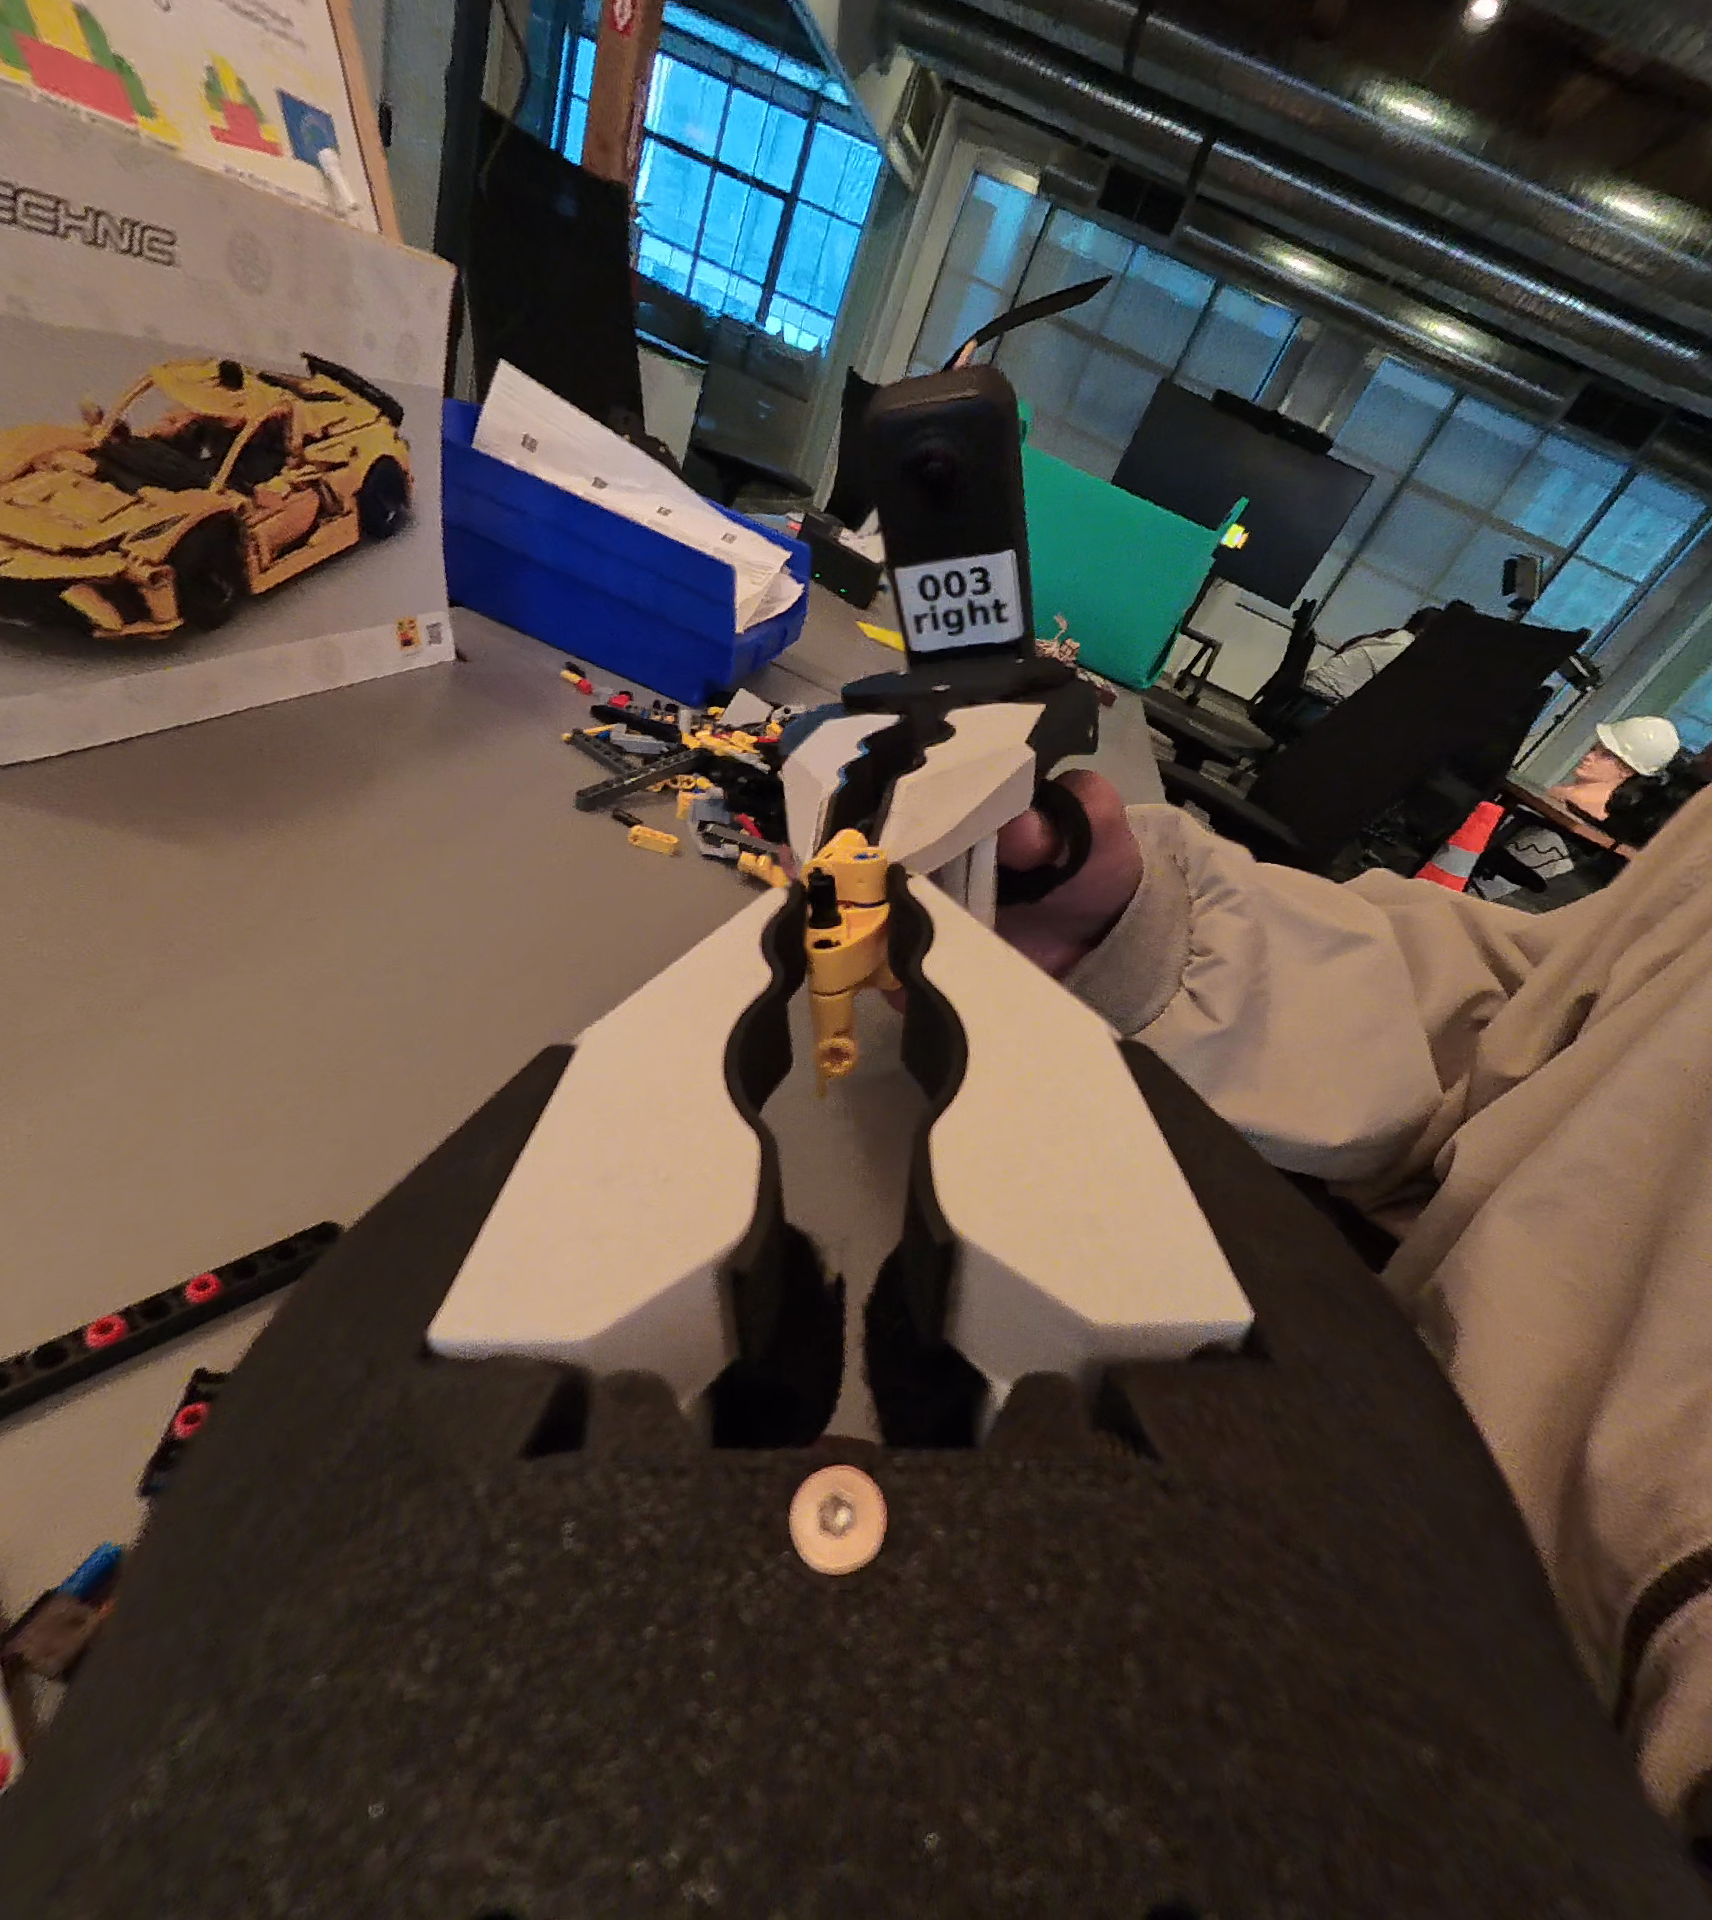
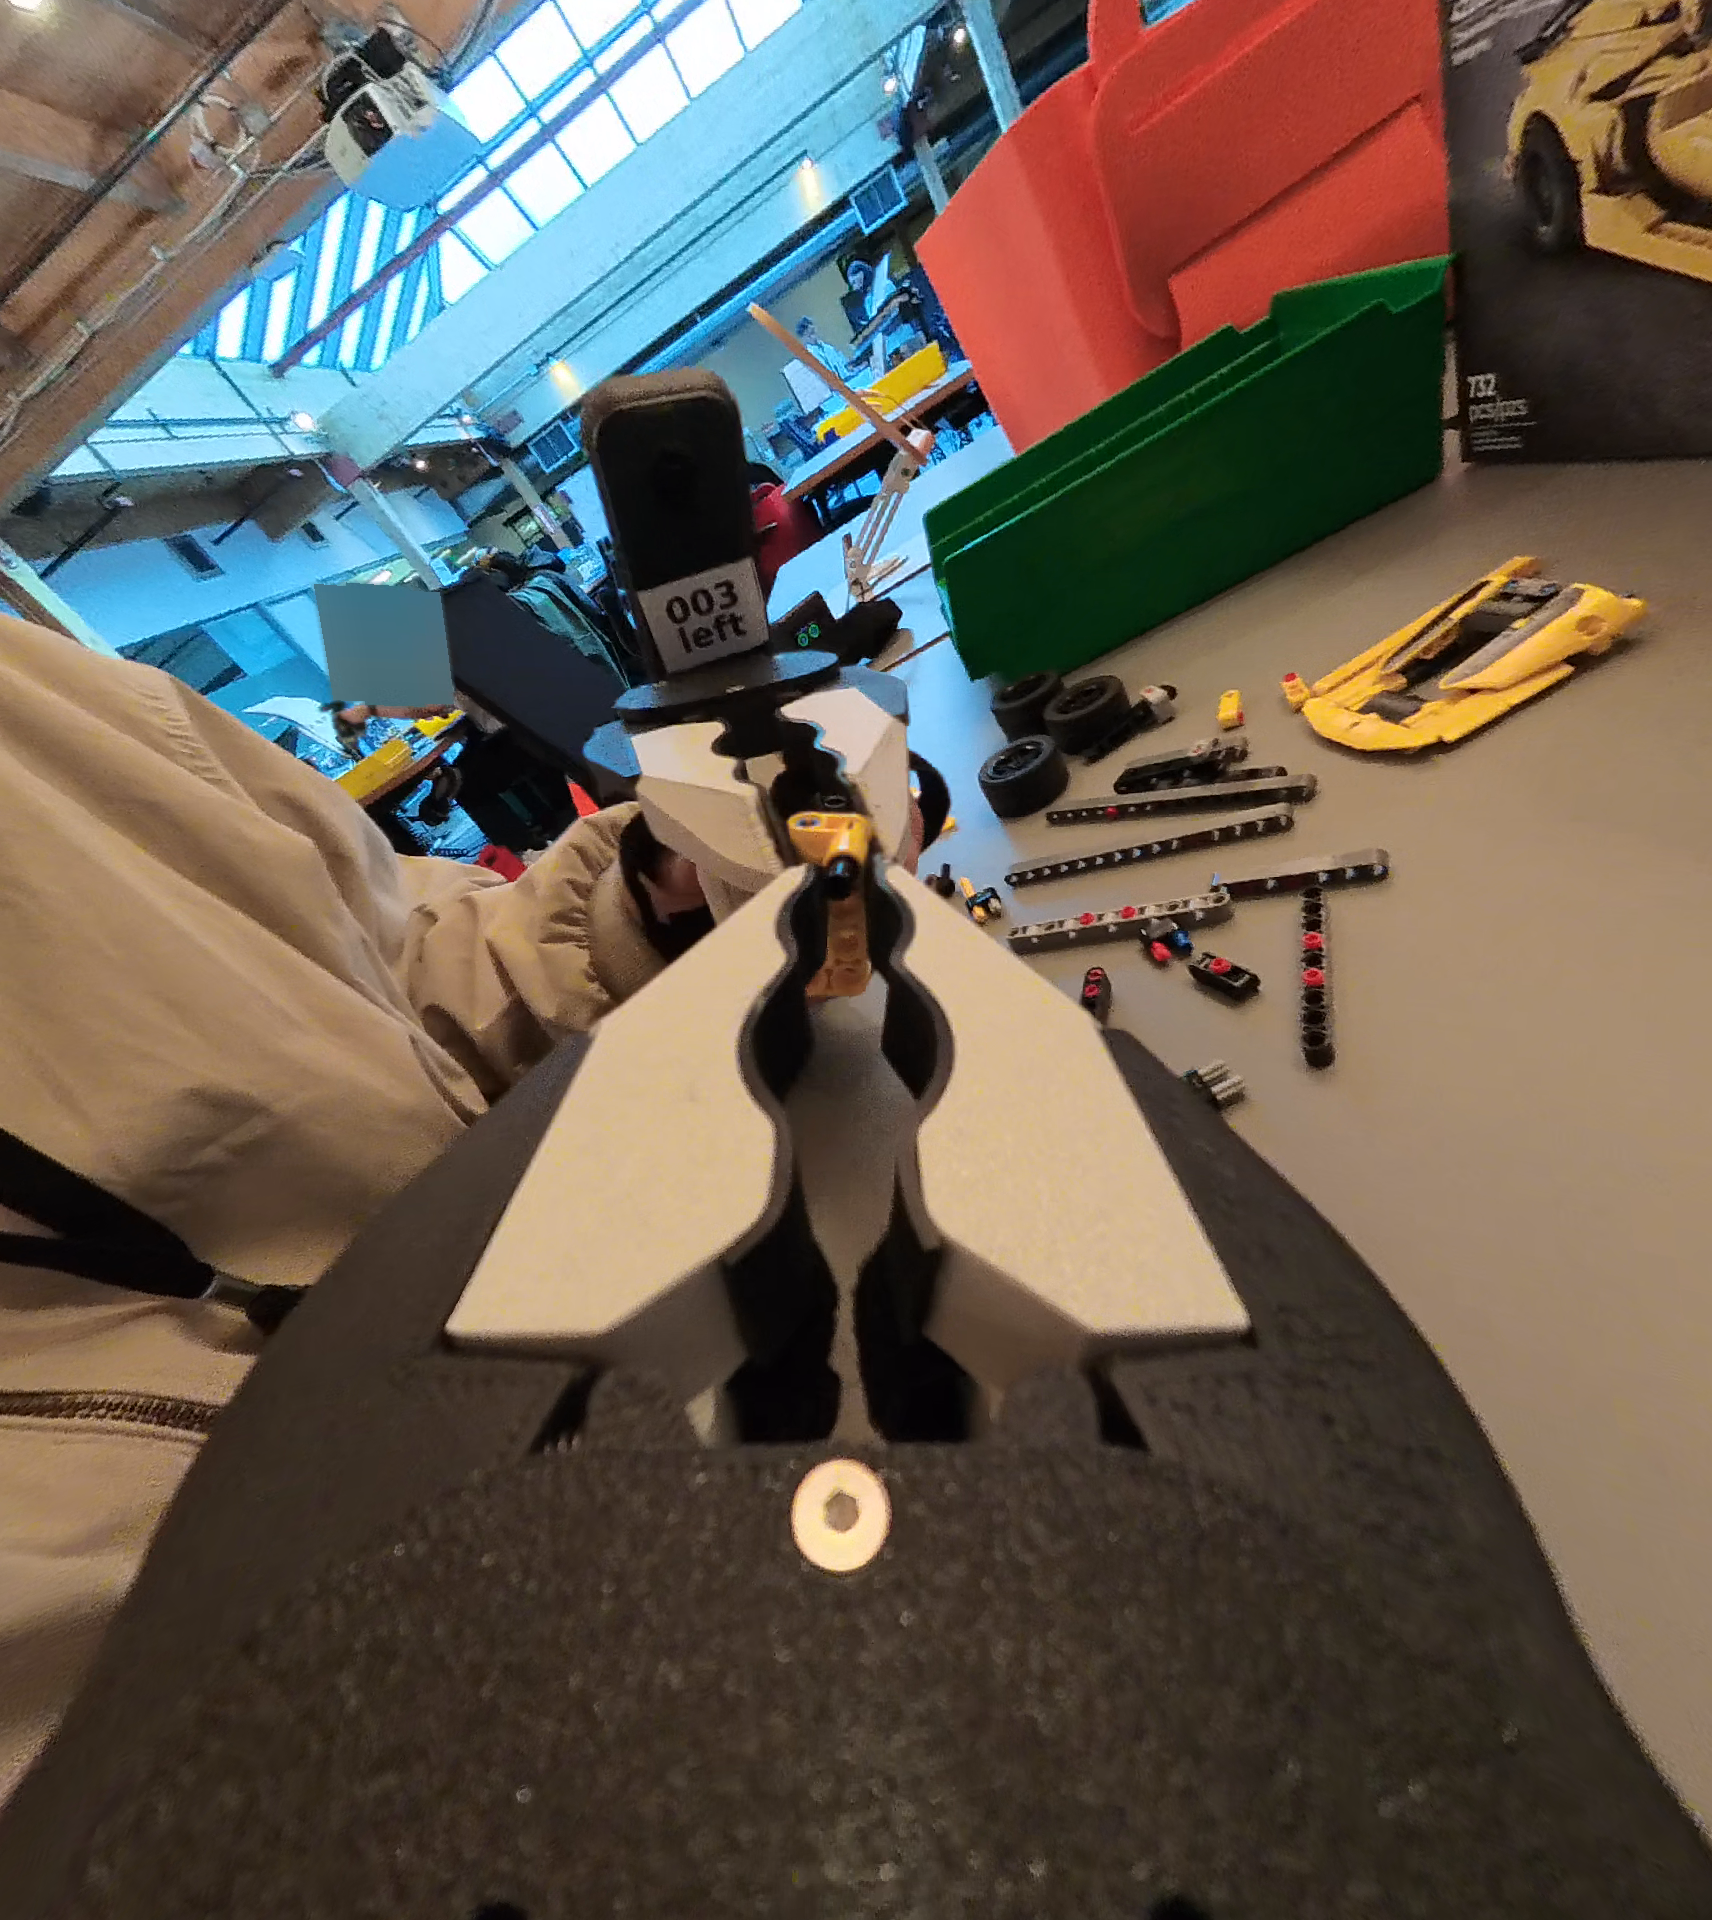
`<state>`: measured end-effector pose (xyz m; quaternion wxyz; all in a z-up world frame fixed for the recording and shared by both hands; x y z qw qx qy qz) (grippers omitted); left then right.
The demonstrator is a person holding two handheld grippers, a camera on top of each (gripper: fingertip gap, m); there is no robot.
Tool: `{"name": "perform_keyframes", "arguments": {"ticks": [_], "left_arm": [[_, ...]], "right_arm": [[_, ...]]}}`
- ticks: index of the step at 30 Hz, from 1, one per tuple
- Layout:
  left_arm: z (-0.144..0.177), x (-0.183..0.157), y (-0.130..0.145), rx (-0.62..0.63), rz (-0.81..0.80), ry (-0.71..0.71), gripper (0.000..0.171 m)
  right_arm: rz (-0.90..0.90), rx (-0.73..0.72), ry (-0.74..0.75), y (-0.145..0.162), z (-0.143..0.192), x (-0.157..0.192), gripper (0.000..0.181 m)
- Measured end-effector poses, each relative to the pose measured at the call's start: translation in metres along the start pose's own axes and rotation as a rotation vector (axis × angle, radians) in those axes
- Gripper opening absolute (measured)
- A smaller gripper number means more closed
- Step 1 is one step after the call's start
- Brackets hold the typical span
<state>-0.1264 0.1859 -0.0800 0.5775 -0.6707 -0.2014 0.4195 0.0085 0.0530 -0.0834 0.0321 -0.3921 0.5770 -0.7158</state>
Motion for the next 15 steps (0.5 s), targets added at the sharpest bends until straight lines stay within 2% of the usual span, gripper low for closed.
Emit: {"name": "perform_keyframes", "arguments": {"ticks": [9,13,15], "left_arm": [[0.0,0.001,0.001,0.013,0.018,-0.004,0.014],[-0.002,-0.002,0.001,-0.009,-0.003,-0.005,0.015],[-0.003,-0.002,0.0,-0.037,0.059,0.055,0.017]], "right_arm": [[0.023,0.024,0.022,0.001,0.001,0.0,0.007],[-0.034,-0.012,-0.027,0.0,0.003,-0.004,0.007],[-0.082,-0.061,-0.077,-0.002,0.01,-0.006,0.007]]}}
Point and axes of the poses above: each gripper's, where its closed fingertips meet, z back along the fingers, y out of its underside, x = y × z across the jaws, the point moved 10 cm from there along z, back along the fingers, and after that the axes turned 2 degrees about -z, right-handed, at the moved point
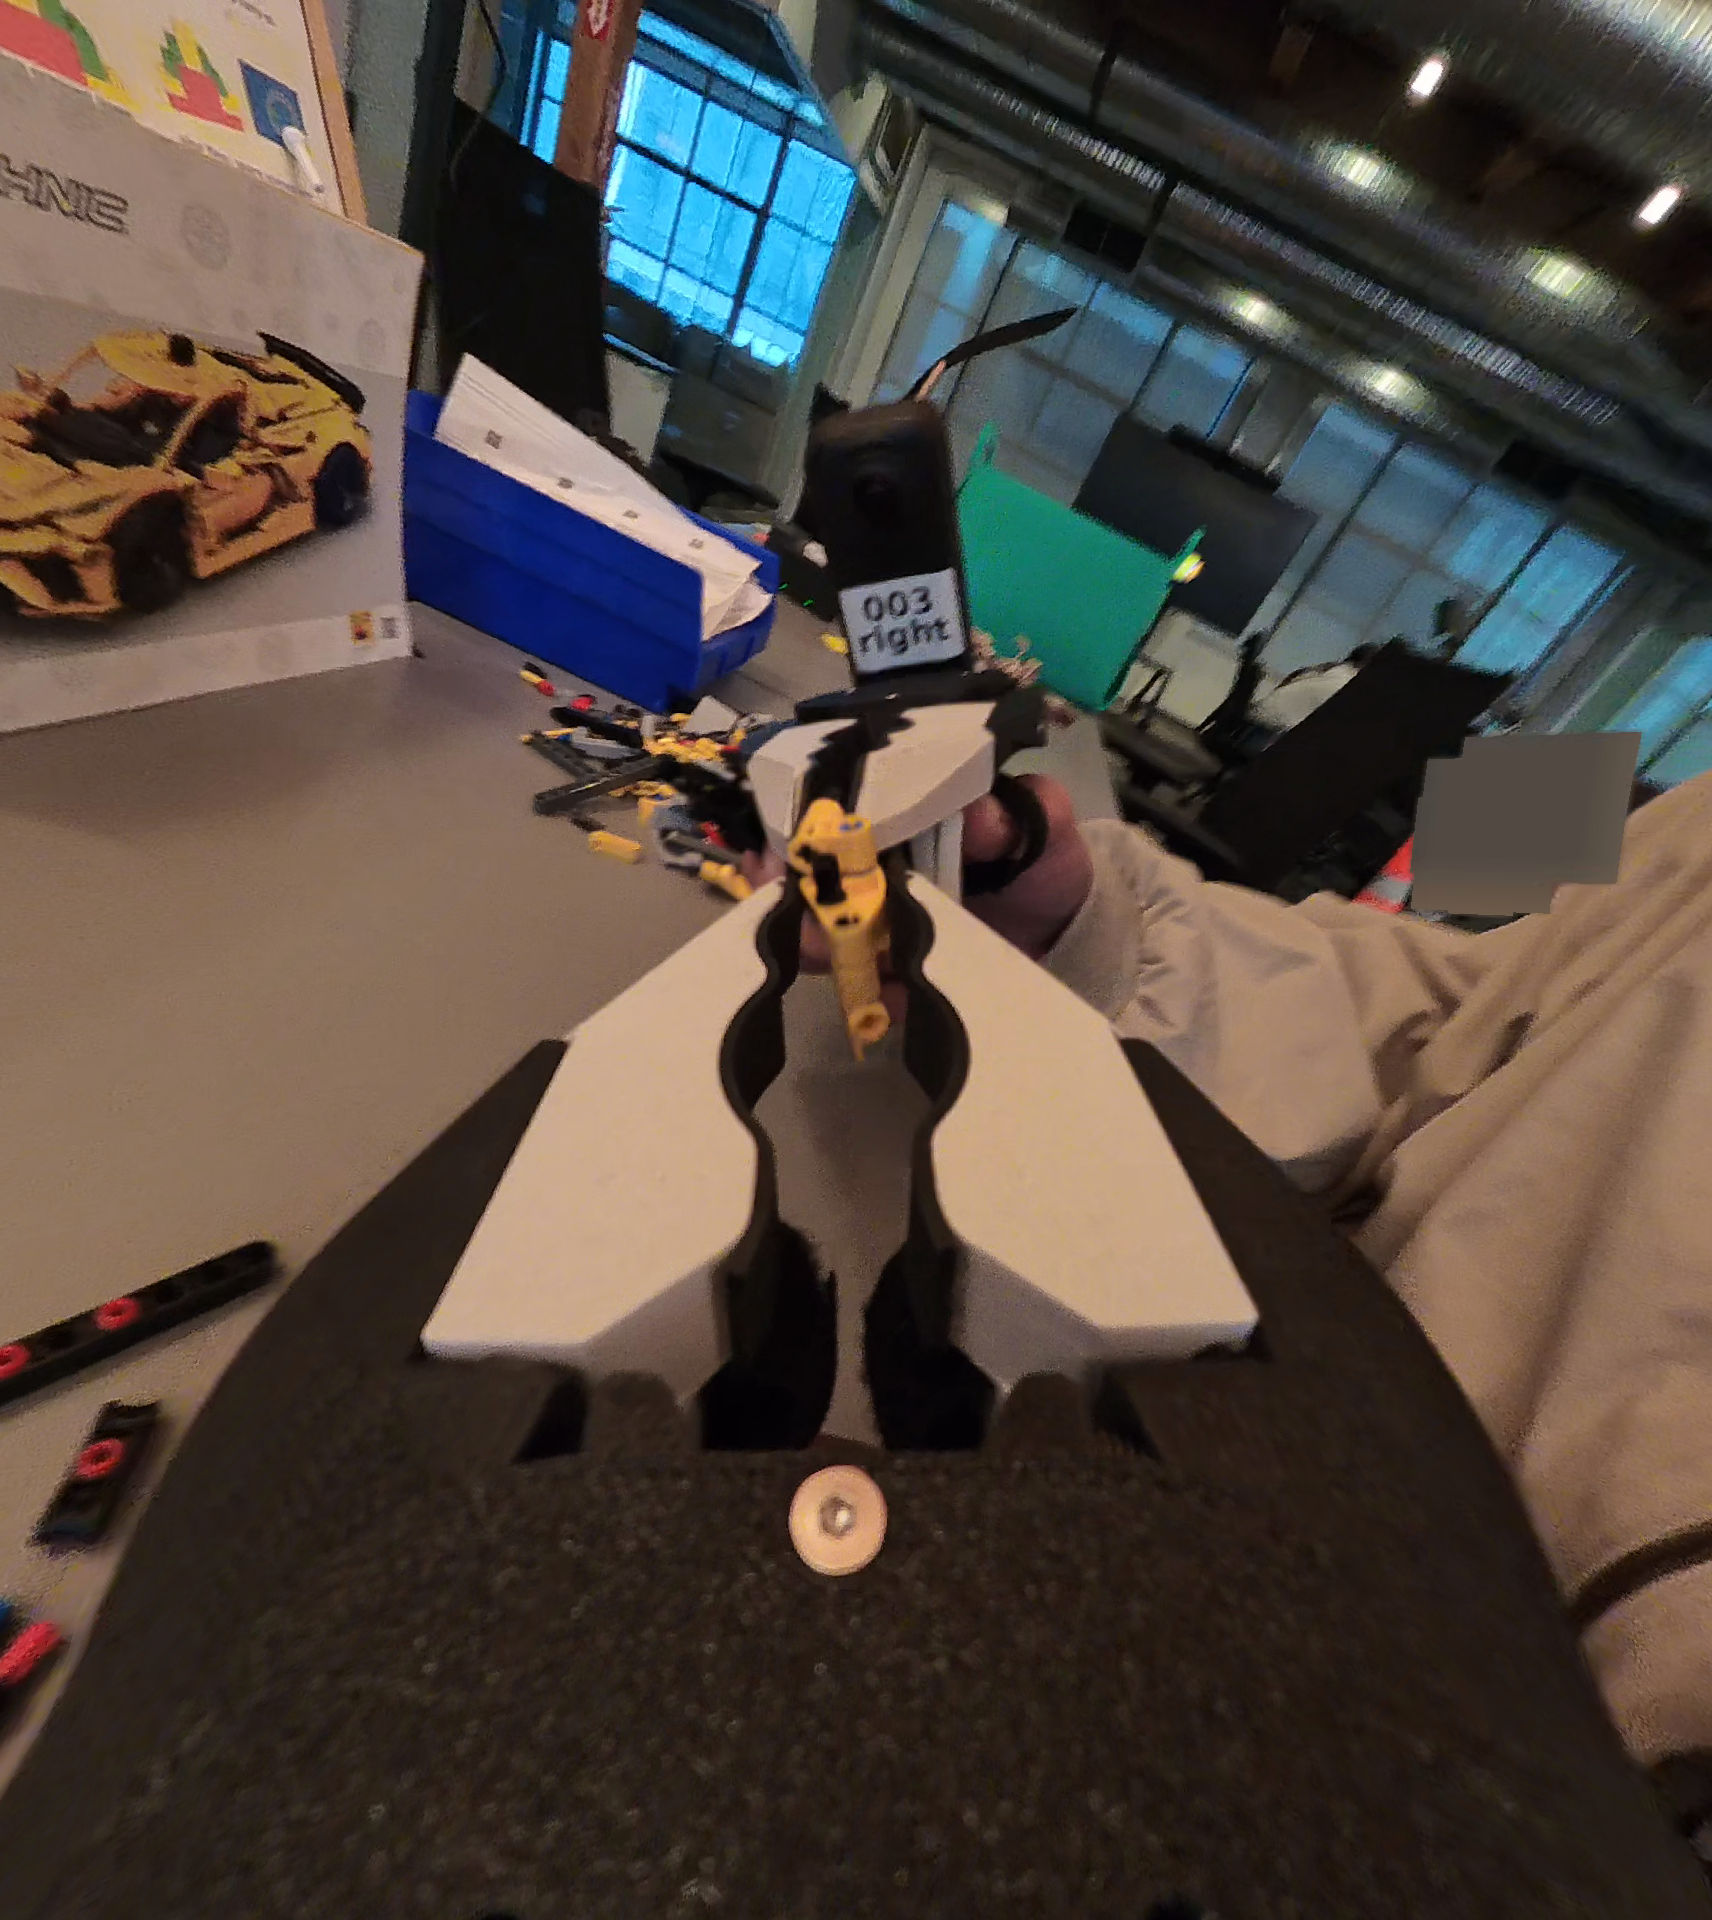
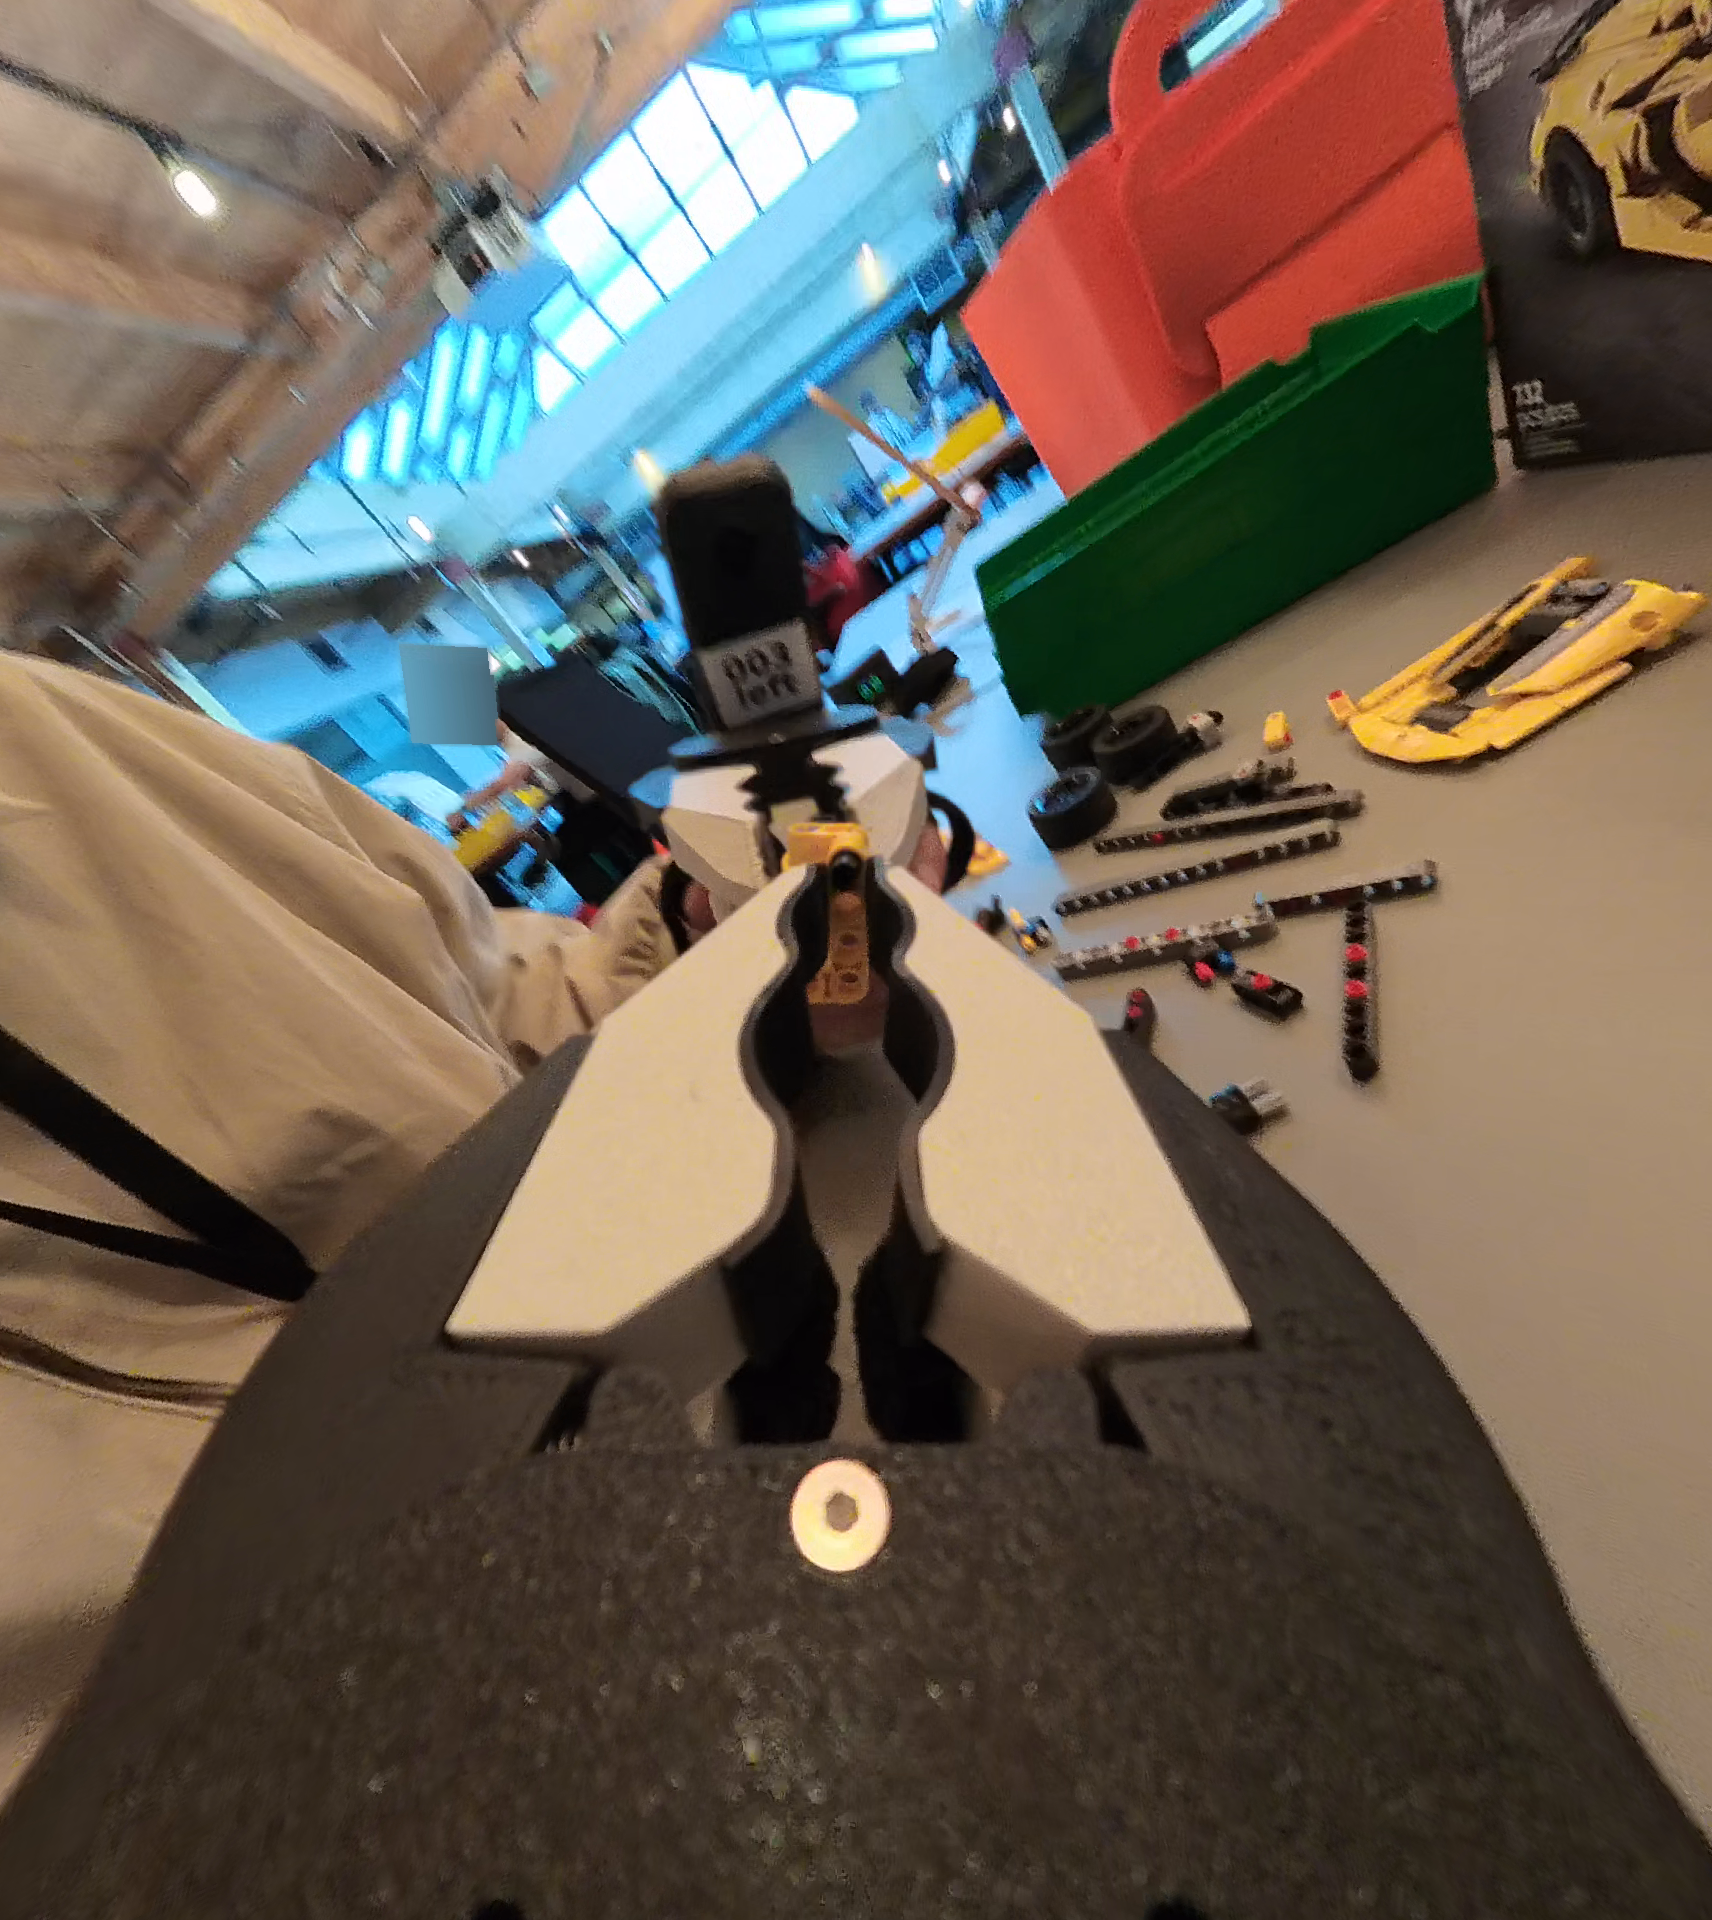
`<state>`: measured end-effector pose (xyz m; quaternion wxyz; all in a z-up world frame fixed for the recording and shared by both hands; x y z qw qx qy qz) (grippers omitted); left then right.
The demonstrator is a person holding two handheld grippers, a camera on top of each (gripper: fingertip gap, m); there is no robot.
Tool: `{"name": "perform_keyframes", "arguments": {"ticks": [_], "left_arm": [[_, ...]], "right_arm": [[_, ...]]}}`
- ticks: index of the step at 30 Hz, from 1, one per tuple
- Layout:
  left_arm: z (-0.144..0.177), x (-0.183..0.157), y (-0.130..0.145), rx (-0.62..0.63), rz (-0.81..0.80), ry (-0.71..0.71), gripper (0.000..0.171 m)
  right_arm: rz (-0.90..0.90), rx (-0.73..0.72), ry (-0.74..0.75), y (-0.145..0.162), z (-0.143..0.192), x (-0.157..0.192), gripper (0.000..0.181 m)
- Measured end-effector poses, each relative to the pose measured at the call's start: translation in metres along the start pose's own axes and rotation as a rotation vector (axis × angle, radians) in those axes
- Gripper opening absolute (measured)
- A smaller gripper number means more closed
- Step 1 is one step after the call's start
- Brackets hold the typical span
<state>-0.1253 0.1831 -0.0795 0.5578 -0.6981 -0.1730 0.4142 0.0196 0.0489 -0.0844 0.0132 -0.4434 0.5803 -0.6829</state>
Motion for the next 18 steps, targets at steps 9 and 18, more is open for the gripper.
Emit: {"name": "perform_keyframes", "arguments": {"ticks": [9,18], "left_arm": [[0.0009,0.0,-0.0015,-0.054,0.062,0.044,0.014],[-0.0017,-0.005,0.0015,0.043,-0.163,-0.118,0.016]], "right_arm": [[-0.089,-0.069,-0.071,-0.0017,0.0011,-0.0022,0.006],[-0.045,-0.045,-0.047,0.0014,-0.004,-0.0018,0.03]]}}
Point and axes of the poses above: each gripper's, where its closed fingertips meet, z back along the fingers, y out of its underside, x = y × z across the jaws, the point moved 10 cm from there along z, back along the fingers, and after that the axes turned 2 degrees about -z, right-handed, at the moved point
